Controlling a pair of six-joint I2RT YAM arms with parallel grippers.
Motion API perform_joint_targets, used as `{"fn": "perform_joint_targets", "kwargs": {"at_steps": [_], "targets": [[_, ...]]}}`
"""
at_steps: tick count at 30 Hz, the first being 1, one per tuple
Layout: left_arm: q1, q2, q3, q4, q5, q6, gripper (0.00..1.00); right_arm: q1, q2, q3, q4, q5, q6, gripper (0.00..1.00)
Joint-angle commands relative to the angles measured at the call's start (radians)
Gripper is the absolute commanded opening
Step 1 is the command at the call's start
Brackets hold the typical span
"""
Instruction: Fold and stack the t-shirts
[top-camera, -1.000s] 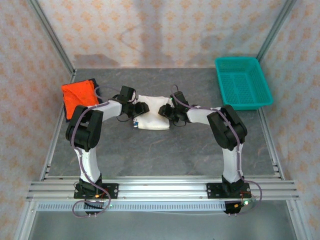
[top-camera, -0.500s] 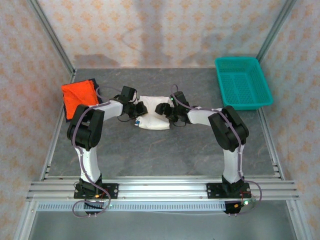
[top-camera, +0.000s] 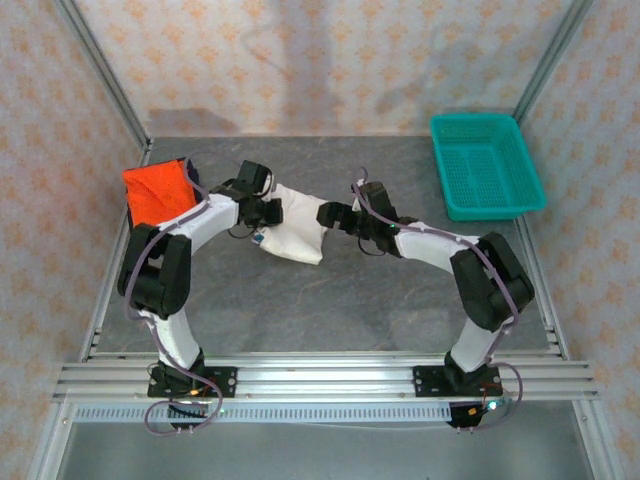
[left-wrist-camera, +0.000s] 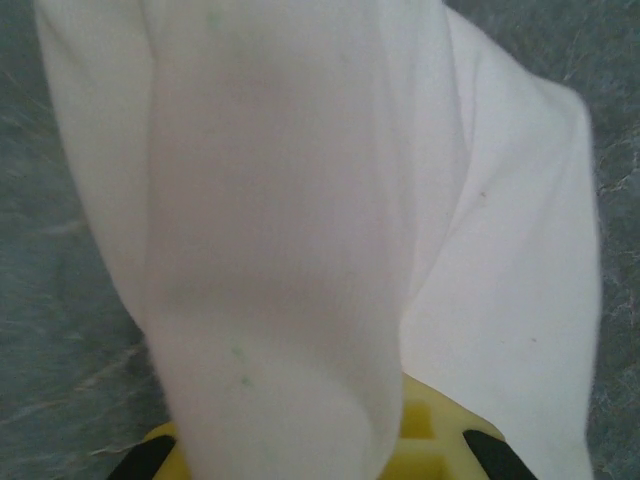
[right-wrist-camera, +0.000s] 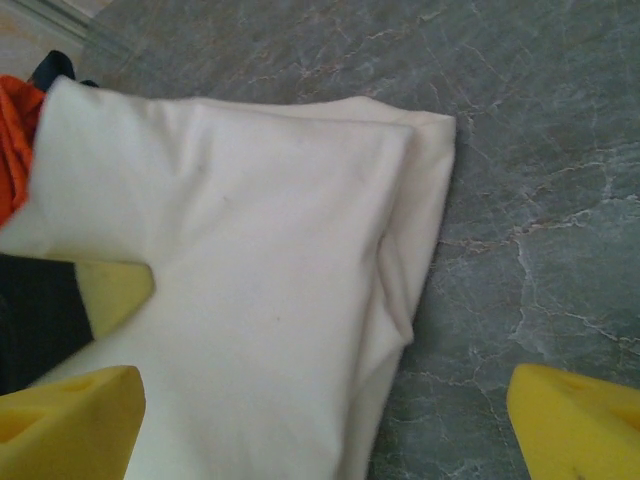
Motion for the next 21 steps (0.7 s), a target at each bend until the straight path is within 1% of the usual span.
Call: {"fn": "perform_joint_targets", "kwargs": {"at_steps": [1, 5, 7, 10, 13, 18, 21], "targets": [[0.001, -0.035, 0.06, -0.055, -0.105, 0.101, 0.0, 0.033, -0.031, -0.011, 0.054, -0.037, -0.114, 0.94], [0.018, -0.014, 0.131, -0.102, -0.152, 0.153, 0.0, 0.1, -0.03, 0.015, 0.083, -0.056, -0.189, 0.95], [0.031, 0.0, 0.173, -0.138, -0.186, 0.181, 0.0, 0.122, -0.02, 0.029, 0.099, -0.072, -0.194, 0.95], [0.055, 0.025, 0.253, -0.218, -0.271, 0.236, 0.0, 0.143, -0.009, 0.045, 0.117, -0.083, -0.186, 0.95], [0.098, 0.023, 0.302, -0.257, -0.322, 0.274, 0.0, 0.155, -0.005, 0.05, 0.121, -0.095, -0.185, 0.95], [0.181, 0.004, 0.338, -0.248, -0.291, 0.335, 0.0, 0.167, -0.014, 0.052, 0.124, -0.144, -0.208, 0.95], [0.222, 0.017, 0.376, -0.261, -0.297, 0.382, 0.0, 0.188, -0.019, 0.063, 0.128, -0.195, -0.242, 0.95]]}}
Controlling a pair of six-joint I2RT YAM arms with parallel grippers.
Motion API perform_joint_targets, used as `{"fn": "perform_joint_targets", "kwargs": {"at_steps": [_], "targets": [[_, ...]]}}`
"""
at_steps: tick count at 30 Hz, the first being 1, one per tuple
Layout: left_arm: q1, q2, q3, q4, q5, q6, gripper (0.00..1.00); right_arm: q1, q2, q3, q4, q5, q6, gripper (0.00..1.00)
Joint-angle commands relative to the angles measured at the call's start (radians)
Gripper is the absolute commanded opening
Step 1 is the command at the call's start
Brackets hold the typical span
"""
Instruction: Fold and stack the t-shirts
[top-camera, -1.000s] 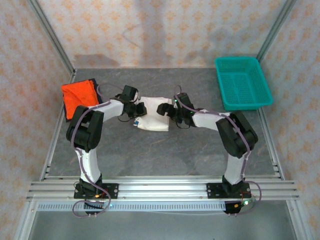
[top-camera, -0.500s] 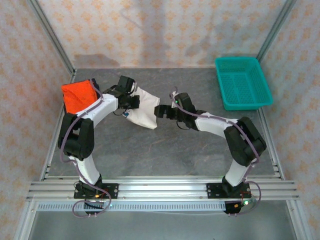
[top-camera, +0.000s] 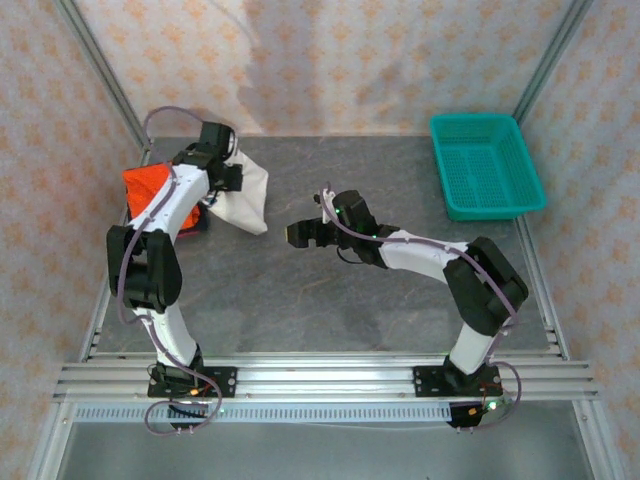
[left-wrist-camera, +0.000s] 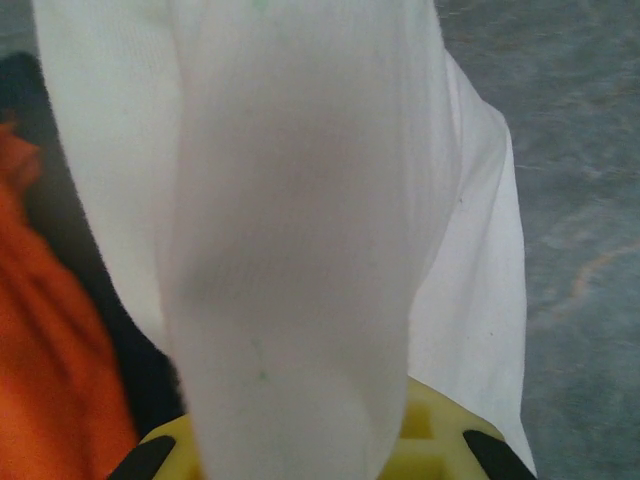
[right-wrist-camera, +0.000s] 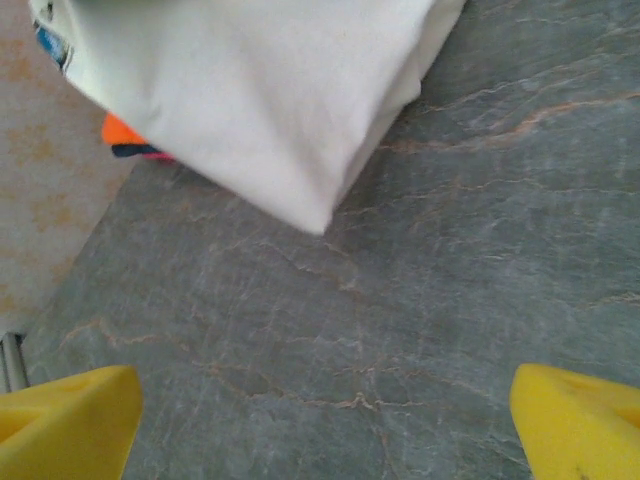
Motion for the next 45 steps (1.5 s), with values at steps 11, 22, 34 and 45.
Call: {"fn": "perform_joint_targets", "kwargs": {"at_steps": [11, 22, 34, 45], "targets": [[0.132, 0.035, 0.24, -0.098, -0.043, 0.139, 0.0, 0.118, 0.018, 0.121, 0.057, -0.112, -0.119, 0.95], [0.307, -0.013, 0.251, -0.107, 0.091, 0.069, 0.0, 0.124, 0.038, 0.134, 0.05, -0.118, -0.126, 0.95], [0.411, -0.048, 0.155, -0.07, 0.171, 0.021, 0.0, 0.124, 0.055, 0.138, 0.057, -0.133, -0.106, 0.95], [0.483, -0.072, 0.109, -0.078, 0.195, 0.014, 0.0, 0.124, 0.066, 0.155, 0.079, -0.149, -0.096, 0.95]]}}
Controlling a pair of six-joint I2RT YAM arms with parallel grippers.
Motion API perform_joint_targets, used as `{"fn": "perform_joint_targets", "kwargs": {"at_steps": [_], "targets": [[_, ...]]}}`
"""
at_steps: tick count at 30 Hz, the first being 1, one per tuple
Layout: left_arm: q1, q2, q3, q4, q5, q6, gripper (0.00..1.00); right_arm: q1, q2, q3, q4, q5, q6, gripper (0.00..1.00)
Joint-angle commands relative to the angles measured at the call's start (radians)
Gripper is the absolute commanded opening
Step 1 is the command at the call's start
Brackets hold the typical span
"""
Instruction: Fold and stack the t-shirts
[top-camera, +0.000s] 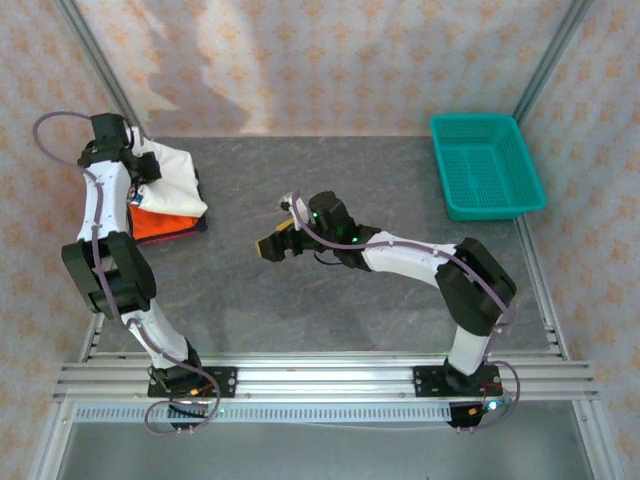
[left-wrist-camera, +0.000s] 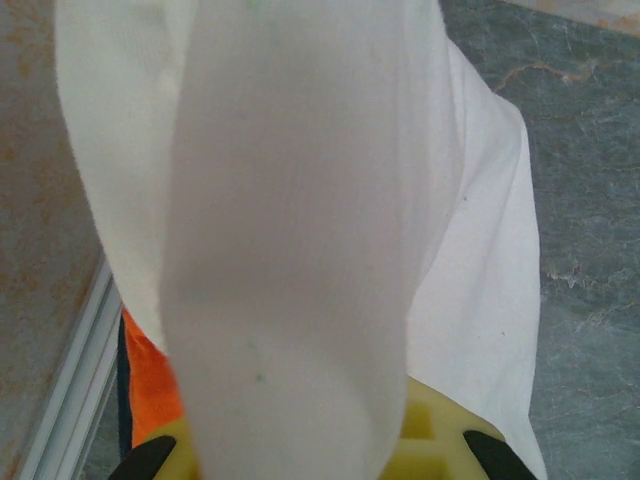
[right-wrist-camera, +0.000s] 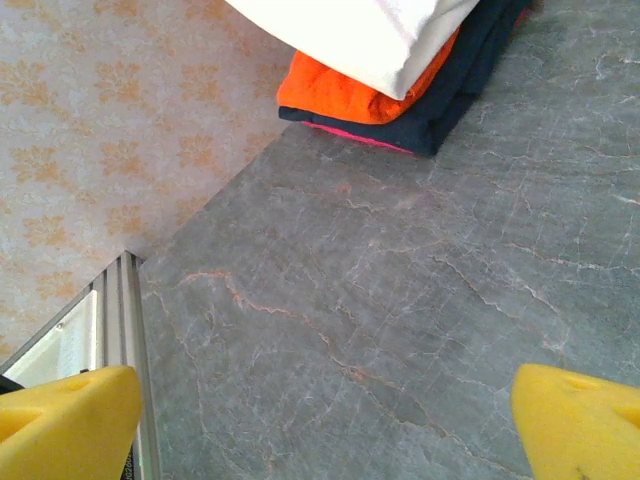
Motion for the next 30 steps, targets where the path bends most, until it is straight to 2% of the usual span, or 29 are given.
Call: {"fn": "perform_joint_targets", "kwargs": {"at_steps": [1, 10, 21, 22, 23, 24, 26, 29, 30], "targets": [[0.033, -0.042, 0.01, -0.001, 0.004, -0.002, 0.0, 0.003, 0.023, 0.035, 0.048, -0.026, 0.005, 0.95], [0.054, 0.052, 0.071, -0.072, -0.018, 0.021, 0.0, 0.003, 0.031, 0.033, 0.057, -0.027, 0.019, 0.95], [0.054, 0.214, 0.109, -0.077, -0.114, 0.013, 0.0, 0.003, 0.034, 0.036, 0.059, -0.029, 0.03, 0.95], [0.054, 0.223, 0.11, -0.076, -0.131, 0.004, 0.04, 0.003, 0.036, 0.036, 0.058, -0.029, 0.031, 0.95], [0.054, 0.228, 0.111, -0.071, -0.146, -0.009, 0.14, 0.003, 0.036, 0.038, 0.059, -0.03, 0.031, 0.95], [0.054, 0.231, 0.111, -0.066, -0.151, -0.02, 0.31, 0.003, 0.038, 0.038, 0.058, -0.031, 0.031, 0.95], [0.054, 0.232, 0.115, -0.064, -0.167, -0.048, 0.51, 0.003, 0.038, 0.041, 0.059, -0.029, 0.032, 0.95], [0.054, 0.213, 0.118, -0.056, -0.241, -0.094, 0.9, 0.003, 0.04, 0.043, 0.059, -0.029, 0.032, 0.95], [0.054, 0.198, 0.114, -0.052, -0.265, -0.112, 1.0, 0.003, 0.04, 0.043, 0.059, -0.029, 0.033, 0.95]]}}
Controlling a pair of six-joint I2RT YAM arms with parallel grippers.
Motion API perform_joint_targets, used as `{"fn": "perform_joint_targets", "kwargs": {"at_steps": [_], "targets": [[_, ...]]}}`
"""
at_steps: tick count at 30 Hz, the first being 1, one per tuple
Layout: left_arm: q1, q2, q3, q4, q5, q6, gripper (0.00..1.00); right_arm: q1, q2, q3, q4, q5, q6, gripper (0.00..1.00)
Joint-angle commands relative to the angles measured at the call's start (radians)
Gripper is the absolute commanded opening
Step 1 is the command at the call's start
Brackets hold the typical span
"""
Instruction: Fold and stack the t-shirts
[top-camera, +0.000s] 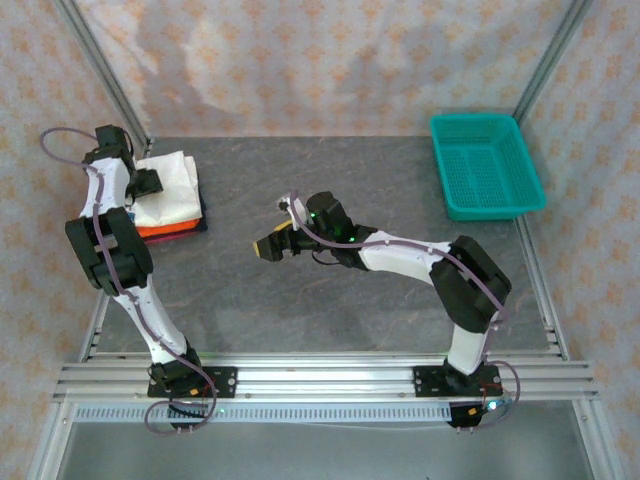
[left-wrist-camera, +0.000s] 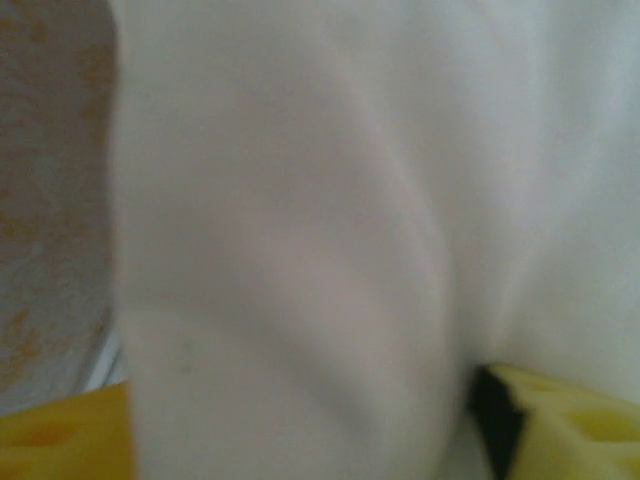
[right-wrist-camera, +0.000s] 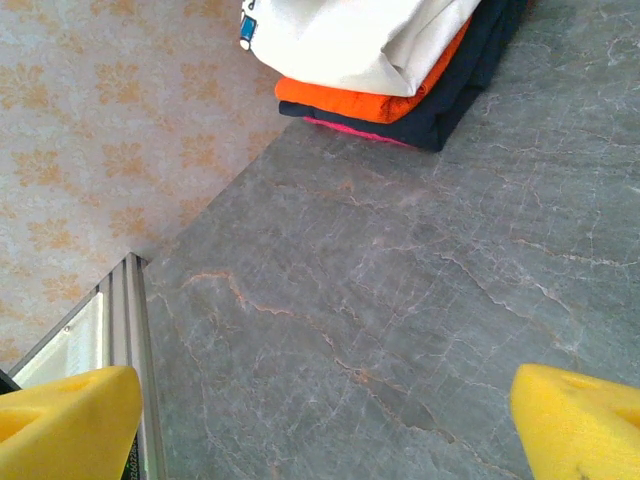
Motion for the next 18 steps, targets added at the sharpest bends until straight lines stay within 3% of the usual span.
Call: {"fn": "perform_joint_targets", "kwargs": {"at_steps": [1, 8, 12, 18], "targets": [[0.004, -0.055, 0.017, 0.001, -0.122, -0.077, 1.0, 0.003, 0.009, 0.031, 0.043, -0.013, 0.006, 0.95], [-0.067, -0.236, -0.099, 0.07, -0.18, -0.184, 1.0, 0.003, 0.015, 0.036, 0.052, -0.005, 0.01, 0.95], [-0.123, -0.23, -0.13, 0.082, -0.138, -0.234, 1.0, 0.003, 0.022, 0.039, 0.062, -0.01, 0.017, 0.95], [-0.118, -0.167, -0.189, 0.098, -0.098, -0.334, 0.96, 0.003, 0.013, 0.026, 0.059, -0.006, 0.011, 0.95]]}}
